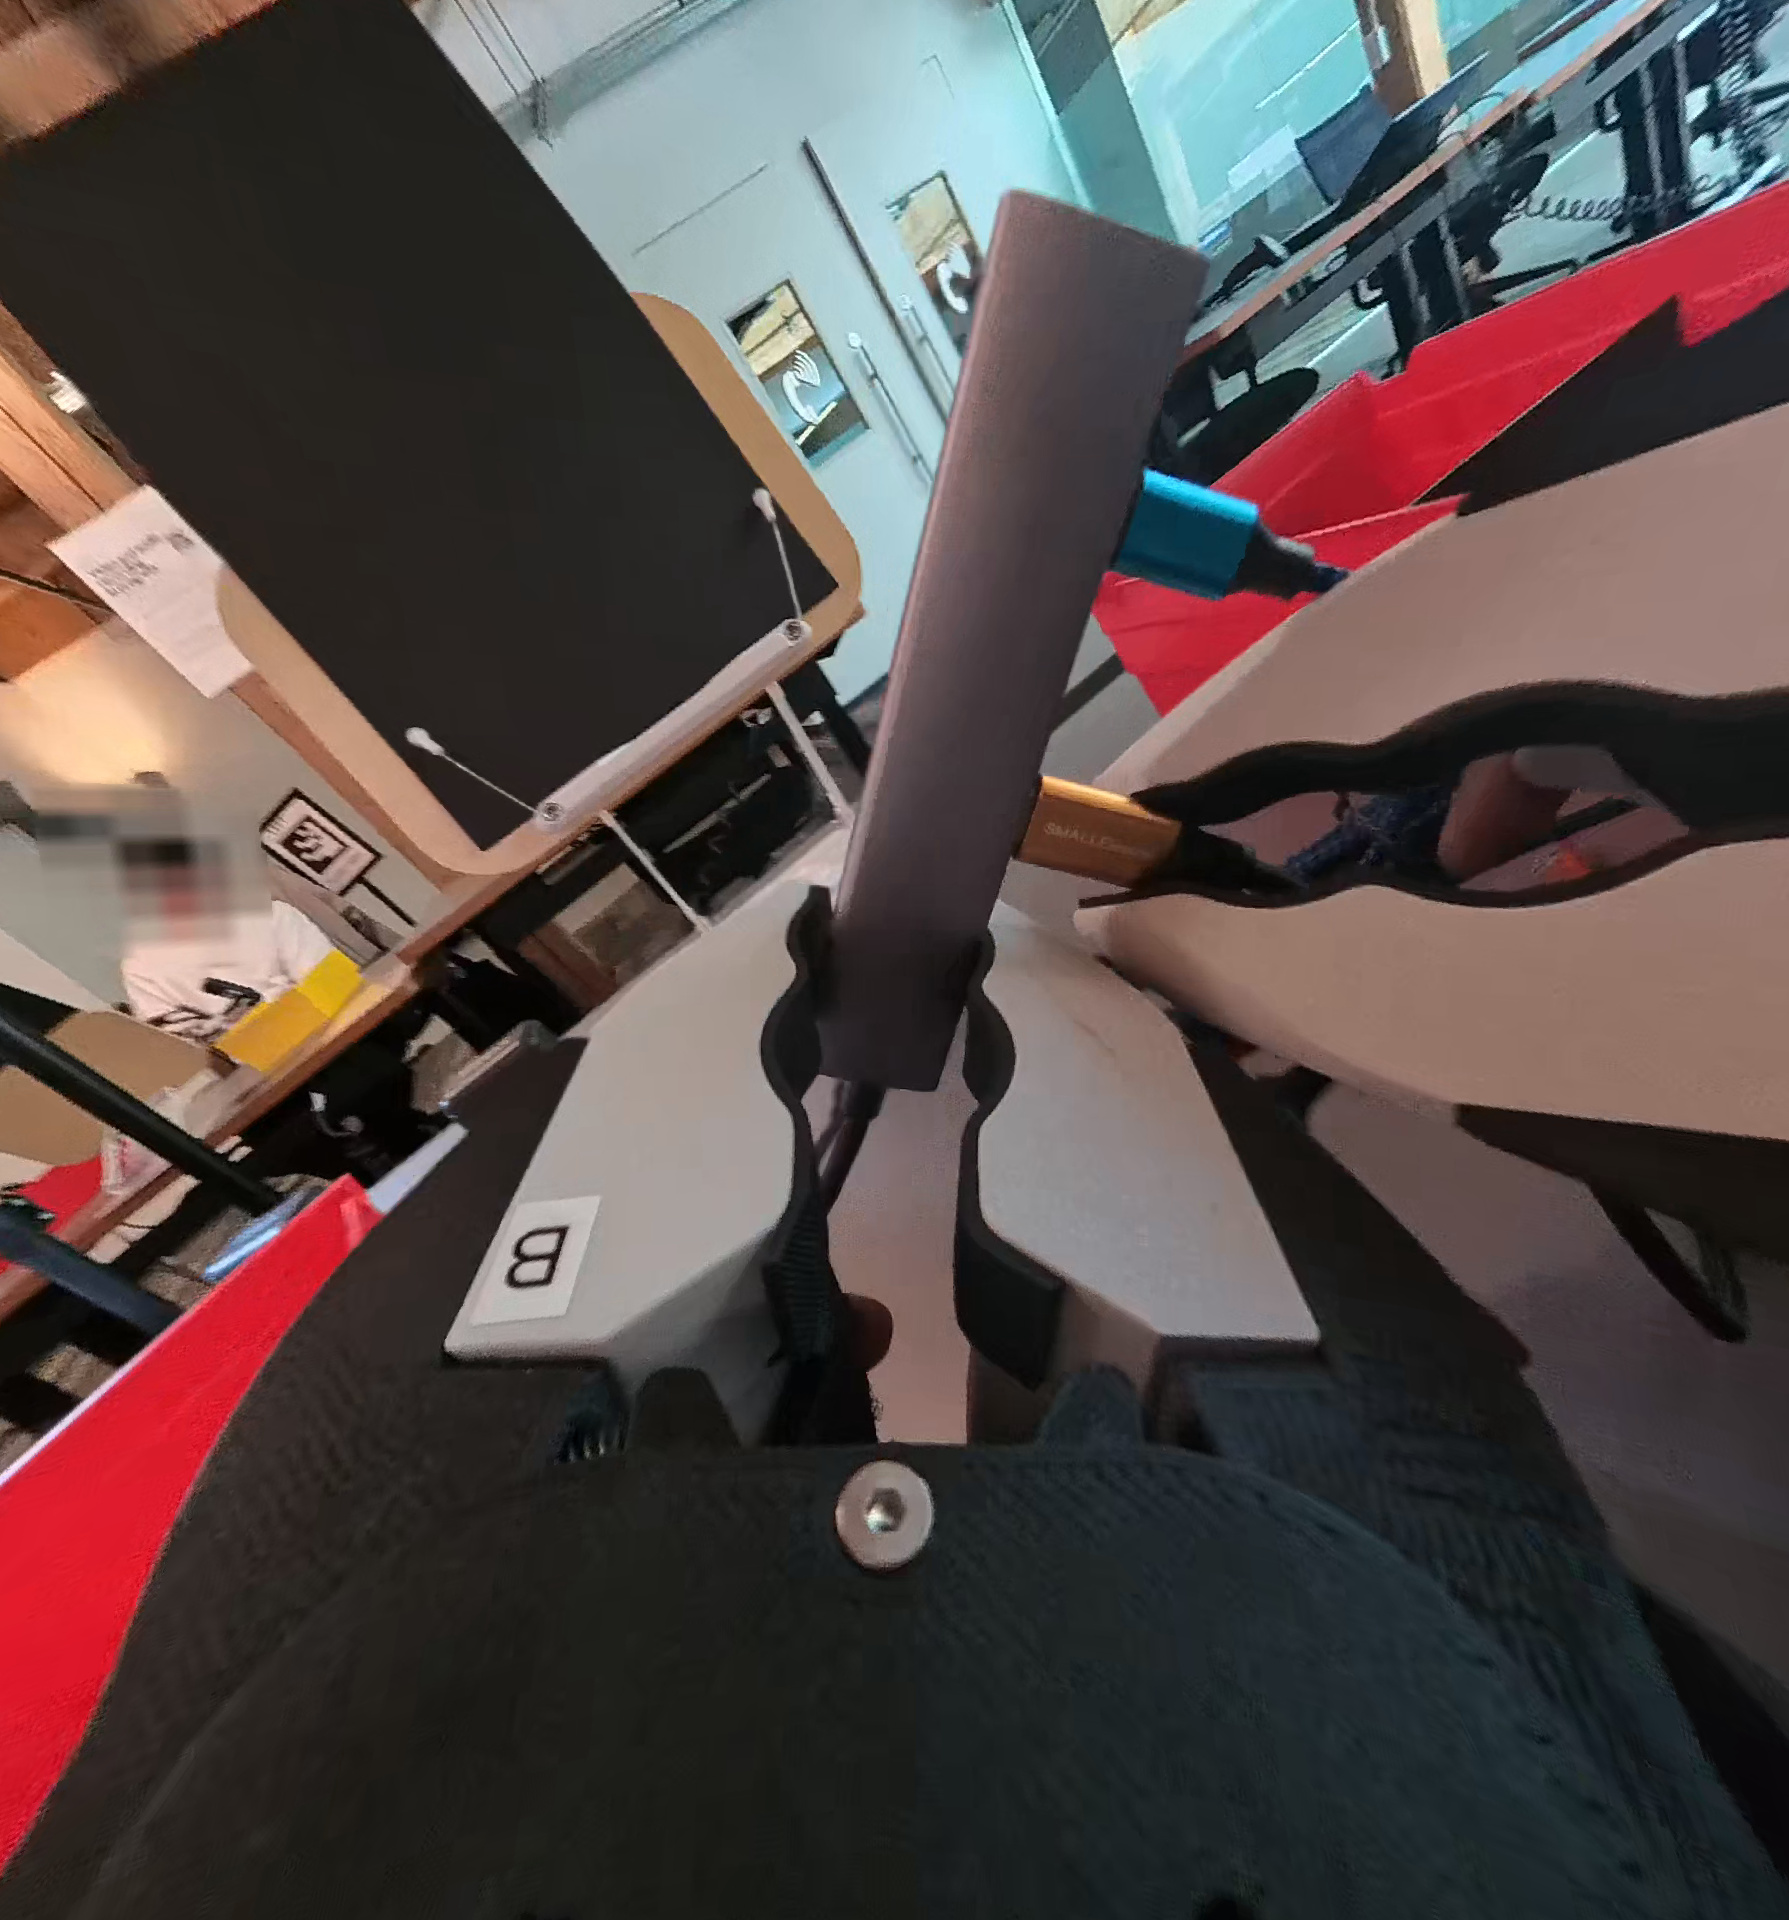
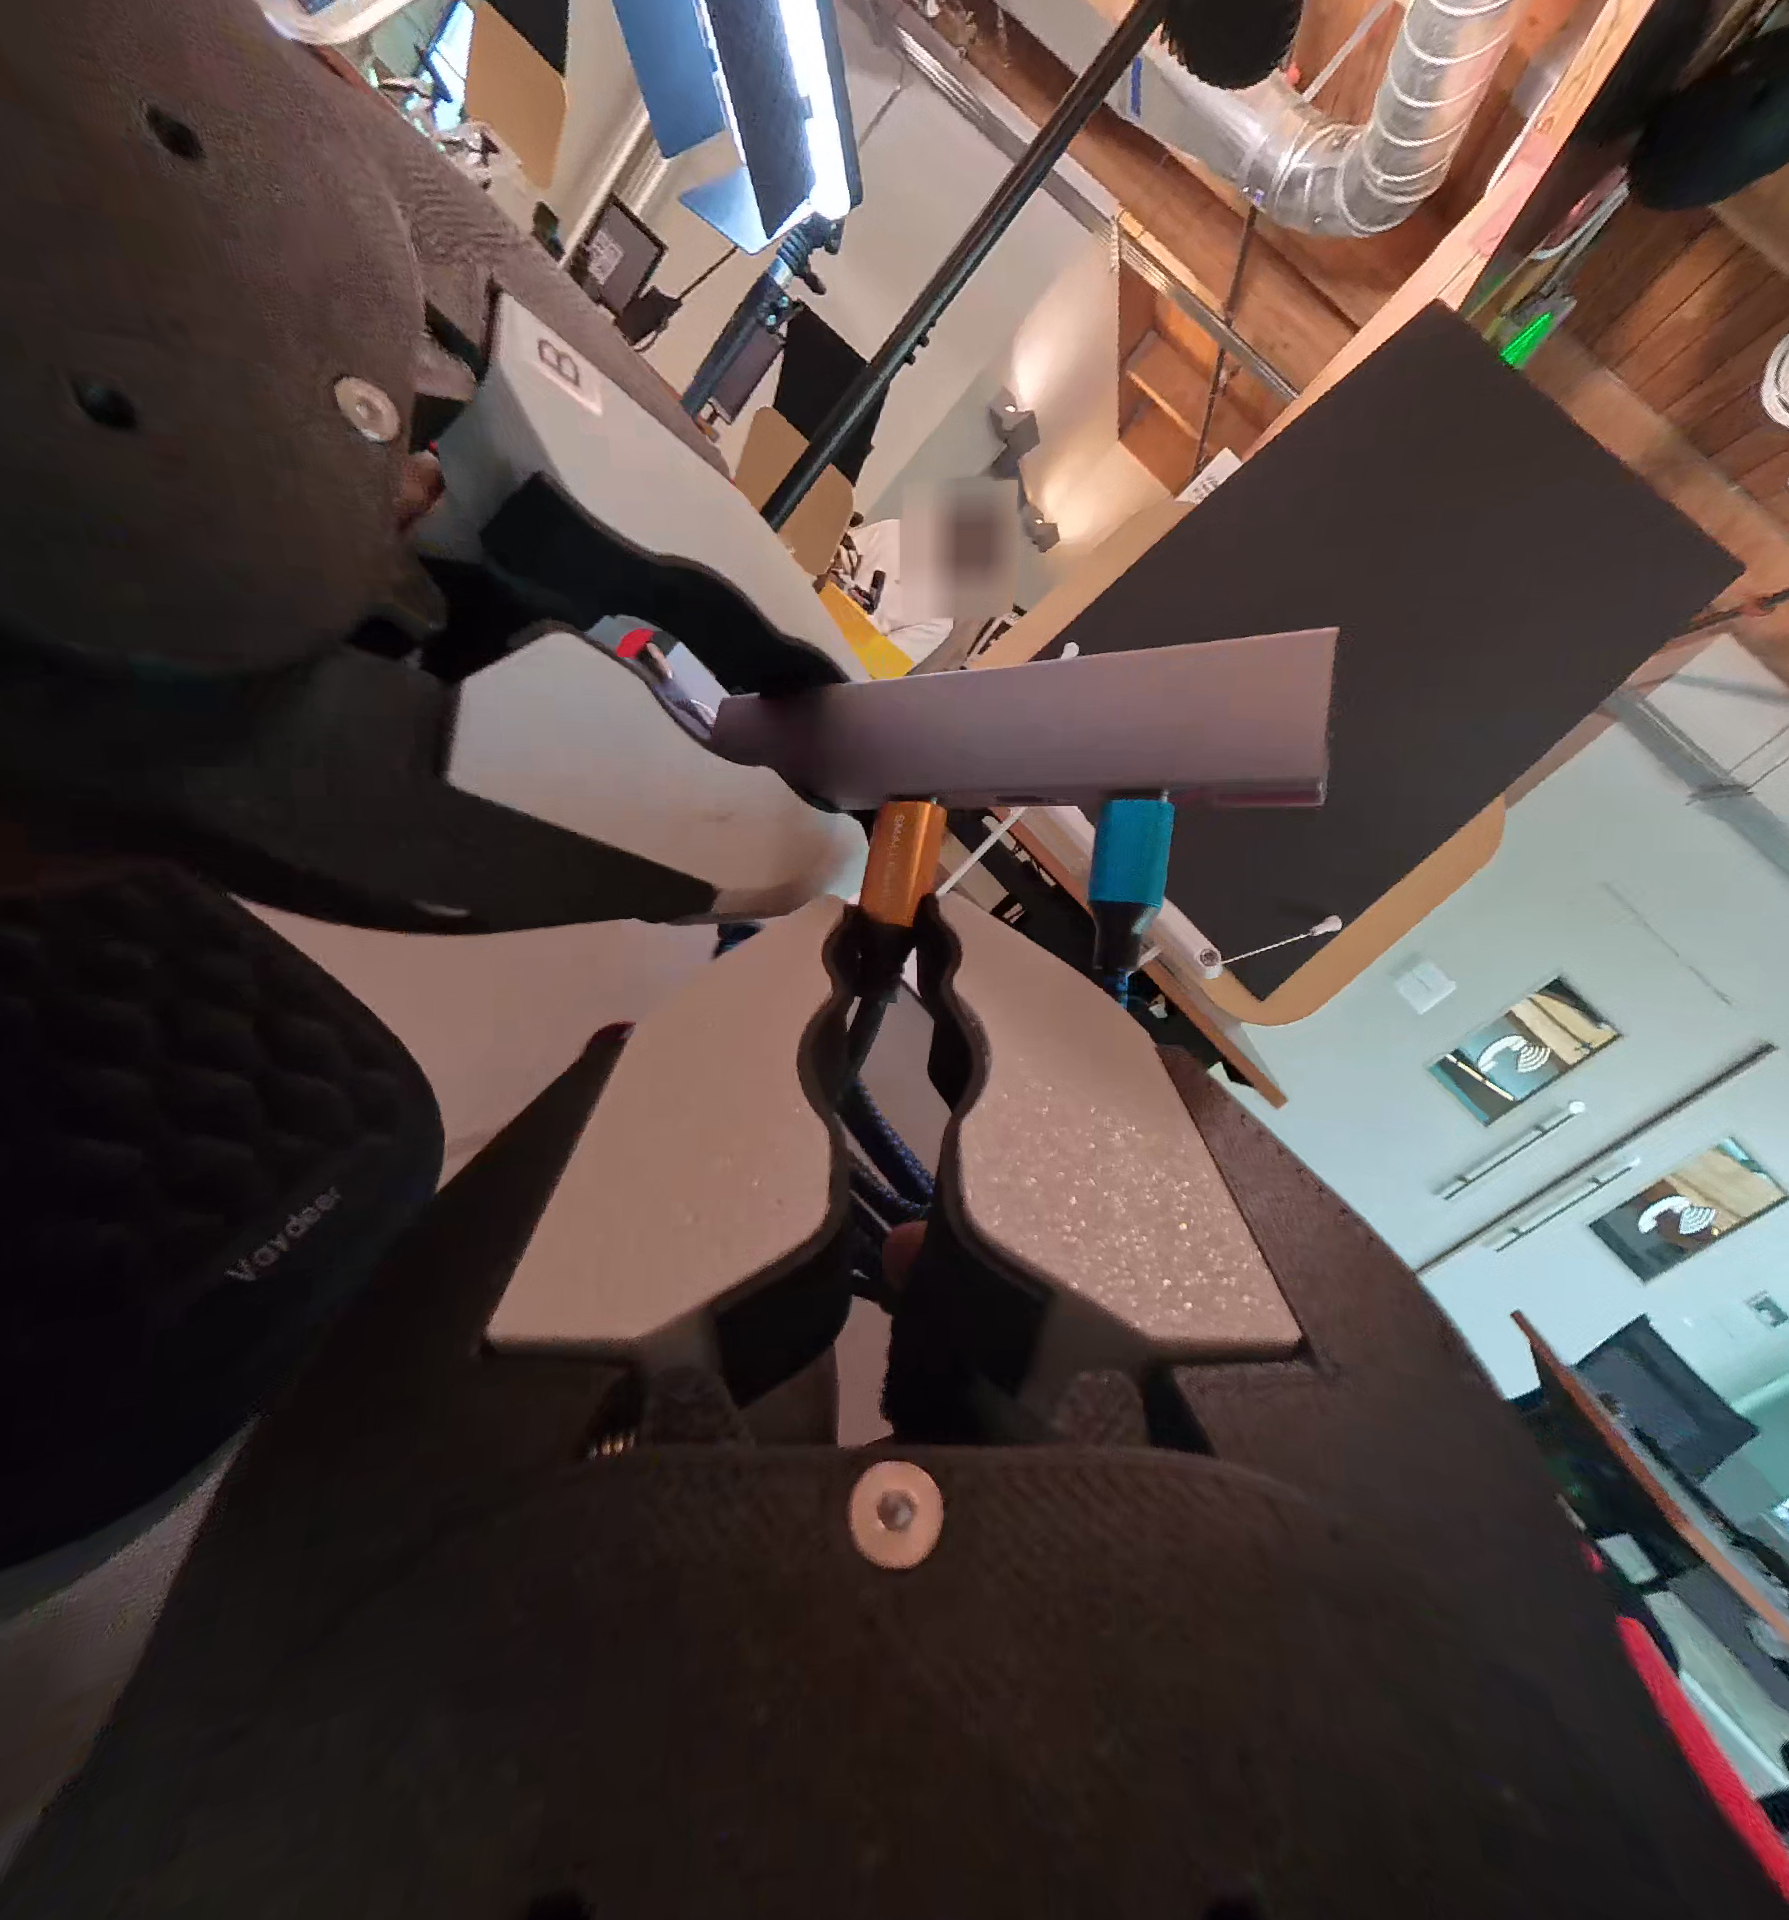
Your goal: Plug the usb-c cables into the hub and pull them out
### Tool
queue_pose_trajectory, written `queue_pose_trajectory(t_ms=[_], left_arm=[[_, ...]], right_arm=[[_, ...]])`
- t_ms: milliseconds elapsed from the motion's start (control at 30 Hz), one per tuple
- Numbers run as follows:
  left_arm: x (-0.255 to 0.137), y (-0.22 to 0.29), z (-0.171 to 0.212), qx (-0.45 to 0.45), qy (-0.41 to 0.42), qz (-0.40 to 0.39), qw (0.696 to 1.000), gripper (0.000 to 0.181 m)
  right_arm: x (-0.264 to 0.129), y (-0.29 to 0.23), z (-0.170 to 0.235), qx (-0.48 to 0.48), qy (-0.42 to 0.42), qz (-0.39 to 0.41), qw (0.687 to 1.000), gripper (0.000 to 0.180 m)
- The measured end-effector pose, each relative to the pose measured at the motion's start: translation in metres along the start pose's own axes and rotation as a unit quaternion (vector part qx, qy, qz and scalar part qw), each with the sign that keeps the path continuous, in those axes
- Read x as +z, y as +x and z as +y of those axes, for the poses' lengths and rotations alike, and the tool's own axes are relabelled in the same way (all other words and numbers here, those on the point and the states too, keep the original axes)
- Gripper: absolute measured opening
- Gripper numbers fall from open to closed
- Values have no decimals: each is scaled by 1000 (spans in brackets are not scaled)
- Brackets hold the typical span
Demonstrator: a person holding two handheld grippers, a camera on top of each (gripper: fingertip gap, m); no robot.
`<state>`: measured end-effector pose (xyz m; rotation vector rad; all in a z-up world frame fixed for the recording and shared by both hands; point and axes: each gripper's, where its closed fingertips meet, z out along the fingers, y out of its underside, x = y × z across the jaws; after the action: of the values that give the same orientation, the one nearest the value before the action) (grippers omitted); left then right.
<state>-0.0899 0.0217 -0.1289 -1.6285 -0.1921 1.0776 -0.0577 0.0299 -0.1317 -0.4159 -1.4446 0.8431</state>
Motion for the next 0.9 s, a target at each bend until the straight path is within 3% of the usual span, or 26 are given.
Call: queue_pose_trajectory(t_ms=[100, 167, 333, 367, 433, 467, 533, 633, 767, 900], left_arm=[[3, 8, -4, -46, 4, 43, 998, 21], [1, 8, -10, -64, 2, 40, 997, 21], [-5, -6, -7, -58, -5, 33, 998, 24], [-10, -39, -4, -67, 11, -49, 997, 23], [-27, -89, 12, -161, 11, -76, 984, 22], [-32, -87, 9, -193, 25, -35, 980, 21], [-29, -74, -1, -132, 15, -45, 990, 22], [-19, -43, -21, -118, 27, 12, 993, 21], [-17, -32, -11, -130, 40, 24, 990, 21], [-8, -12, -8, -170, 75, 63, 980, 22]], right_arm=[[1, 14, -3, -69, 7, 4, 998, 10], [1, 22, -8, -33, 9, -10, 999, 10], [1, 10, -9, -46, 16, 14, 999, 10], [1, 1, 2, -39, -5, -9, 999, 9], [-5, -4, 25, -64, -27, -15, 997, 9], [-8, 8, 17, -66, -7, 7, 998, 9], [-10, 30, -19, -13, 49, -3, 999, 9], [-20, 50, -46, -2, 106, -35, 994, 10], [-40, 108, -49, 64, 132, -24, 989, 10], [-69, 194, -32, 177, 148, 57, 971, 10]])
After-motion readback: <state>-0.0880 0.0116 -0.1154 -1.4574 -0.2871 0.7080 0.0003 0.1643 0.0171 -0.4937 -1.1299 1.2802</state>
